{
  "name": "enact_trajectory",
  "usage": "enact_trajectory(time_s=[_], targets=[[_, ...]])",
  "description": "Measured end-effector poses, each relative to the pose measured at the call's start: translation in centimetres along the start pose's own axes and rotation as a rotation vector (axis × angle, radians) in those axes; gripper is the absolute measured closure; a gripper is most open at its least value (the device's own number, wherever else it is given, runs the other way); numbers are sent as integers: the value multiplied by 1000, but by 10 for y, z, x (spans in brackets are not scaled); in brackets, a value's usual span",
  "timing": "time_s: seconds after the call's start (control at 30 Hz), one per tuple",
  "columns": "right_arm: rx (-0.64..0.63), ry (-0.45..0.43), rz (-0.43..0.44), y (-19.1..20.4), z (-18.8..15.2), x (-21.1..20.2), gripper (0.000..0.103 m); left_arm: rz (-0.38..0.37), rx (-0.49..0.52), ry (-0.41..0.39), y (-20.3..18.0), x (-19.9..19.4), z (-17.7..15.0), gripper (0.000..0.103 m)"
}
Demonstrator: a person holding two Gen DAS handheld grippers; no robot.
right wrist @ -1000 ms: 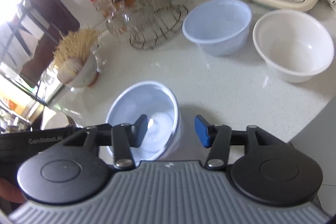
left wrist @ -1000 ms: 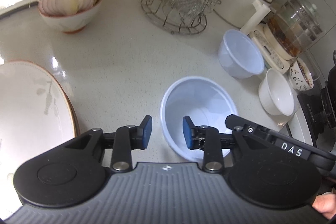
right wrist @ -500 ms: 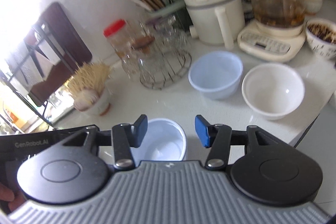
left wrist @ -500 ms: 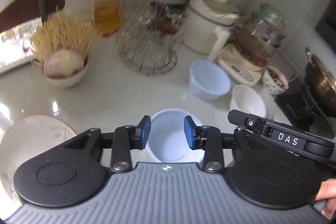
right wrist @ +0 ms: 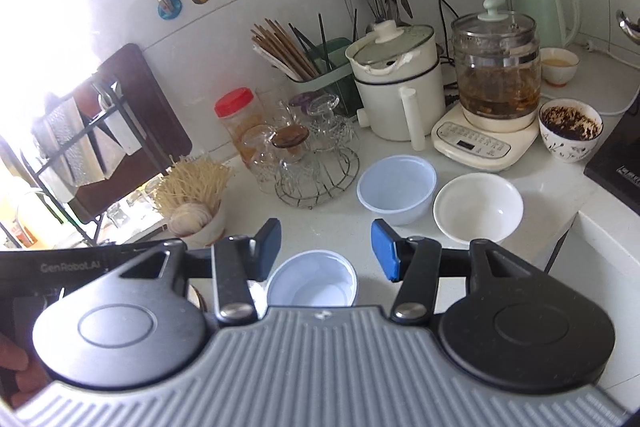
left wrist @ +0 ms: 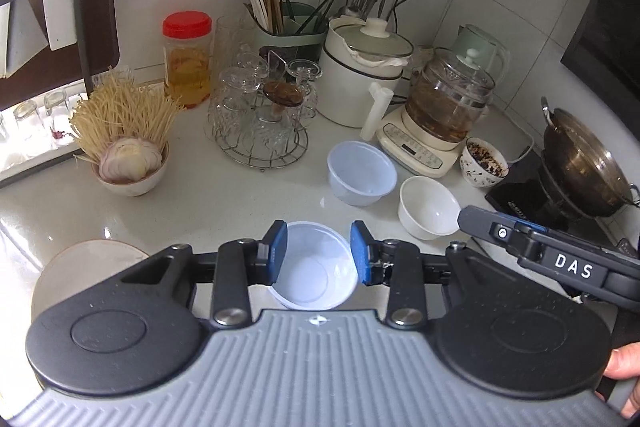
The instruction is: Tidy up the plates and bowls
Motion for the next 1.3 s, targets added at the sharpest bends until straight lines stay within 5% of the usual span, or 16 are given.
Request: enact_trajectory(time_s=[0.37, 0.87, 1.3], targets=[[39, -3, -77, 3, 12, 12, 49, -31, 36, 45, 10, 22, 25, 63], [109, 11, -238, 13, 17, 37, 50, -188, 92, 85, 30, 64, 48, 63], [123, 76, -226, -29, 38, 88, 50, -134, 52, 174, 16, 137, 59, 63]])
Point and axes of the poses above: each gripper's, at about its wrist camera, not at the fingertips, and x roughly the way its jaws point, y to its left, z to its top, the point moved 4 cm from there along x, roughly the way its jaws point, and after that the axes turned 2 degrees about y, right-handed, at the moved point
